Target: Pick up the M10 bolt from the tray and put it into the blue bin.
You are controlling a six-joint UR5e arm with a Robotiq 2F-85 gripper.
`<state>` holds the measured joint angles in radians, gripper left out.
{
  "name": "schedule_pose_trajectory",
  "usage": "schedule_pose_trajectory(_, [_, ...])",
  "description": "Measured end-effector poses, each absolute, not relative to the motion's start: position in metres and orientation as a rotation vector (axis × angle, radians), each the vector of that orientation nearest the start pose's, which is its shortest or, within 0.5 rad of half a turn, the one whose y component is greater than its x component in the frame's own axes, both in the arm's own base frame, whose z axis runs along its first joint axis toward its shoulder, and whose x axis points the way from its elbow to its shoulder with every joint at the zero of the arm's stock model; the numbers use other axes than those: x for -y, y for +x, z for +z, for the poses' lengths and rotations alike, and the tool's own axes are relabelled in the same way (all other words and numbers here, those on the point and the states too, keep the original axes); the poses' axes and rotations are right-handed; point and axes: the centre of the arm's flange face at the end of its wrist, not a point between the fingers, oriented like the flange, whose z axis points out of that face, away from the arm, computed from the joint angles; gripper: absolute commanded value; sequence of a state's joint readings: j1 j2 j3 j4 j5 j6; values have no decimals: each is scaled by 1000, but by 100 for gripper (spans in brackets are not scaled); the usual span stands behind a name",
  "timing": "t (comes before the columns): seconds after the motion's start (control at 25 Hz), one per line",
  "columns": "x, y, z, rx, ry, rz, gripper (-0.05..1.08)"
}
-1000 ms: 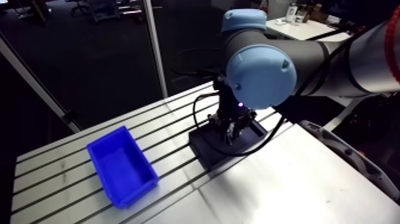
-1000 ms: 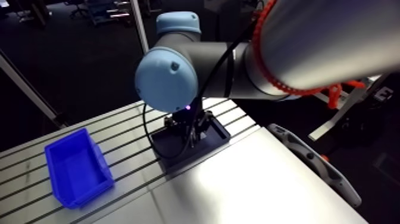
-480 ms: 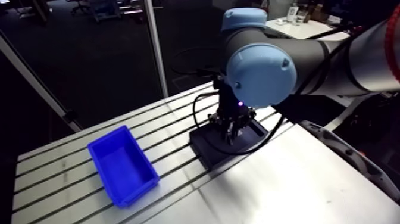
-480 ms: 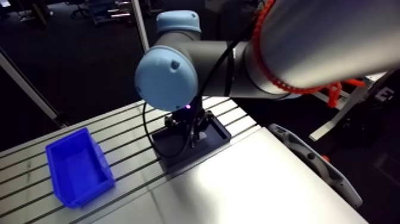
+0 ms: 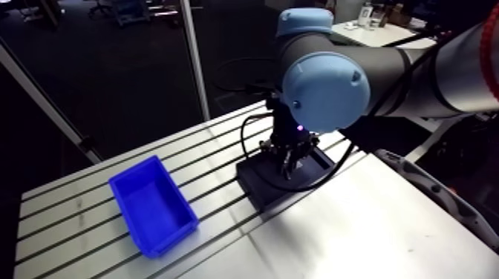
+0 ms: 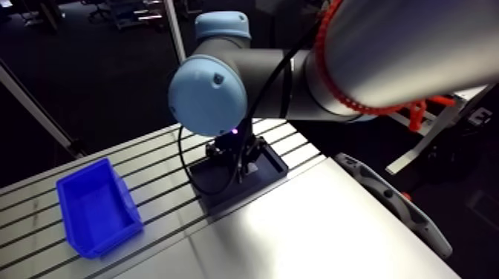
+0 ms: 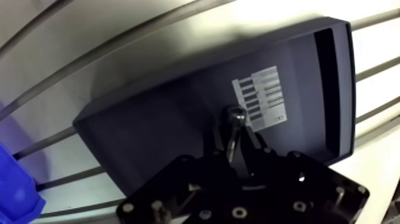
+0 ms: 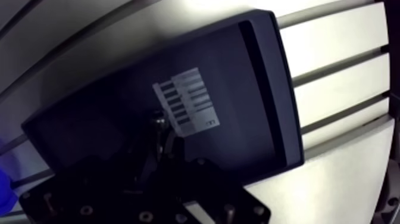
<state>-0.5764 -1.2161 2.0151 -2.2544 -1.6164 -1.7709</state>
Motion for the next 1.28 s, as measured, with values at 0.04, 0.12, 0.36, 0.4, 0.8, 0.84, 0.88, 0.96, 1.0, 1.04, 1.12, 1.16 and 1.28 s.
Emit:
schedule_pose_trajectory(0.04, [-169, -497, 170, -2965, 560, -2, 71])
schedule_pose_trajectory(0.12, [-169, -497, 169, -2965, 560, -3, 71])
schedule_pose_trajectory(0.36, [-169, -497, 169, -2965, 559, -3, 72])
schedule_pose_trajectory(0.4, [-170, -497, 169, -2965, 559, -3, 72])
schedule_pose_trajectory(0.8, [-170, -497, 167, -2960, 557, -5, 75])
schedule_pose_trajectory(0.84, [-170, -497, 166, -2960, 556, -5, 75])
schedule_pose_trajectory(0.88, [-170, -497, 166, -2960, 555, -5, 76])
schedule_pose_trajectory(0.96, [-170, -497, 166, -2959, 554, -5, 77])
schedule_pose_trajectory(1.0, [-170, -497, 166, -2959, 553, -5, 77])
schedule_pose_trajectory(1.04, [-170, -497, 166, -2959, 553, -5, 77])
schedule_pose_trajectory(1.12, [-170, -498, 166, -2960, 551, -5, 78])
schedule_pose_trajectory(1.16, [-170, -498, 166, -2960, 551, -5, 78])
schedule_pose_trajectory(1.28, [-170, -498, 166, -2962, 550, -4, 80])
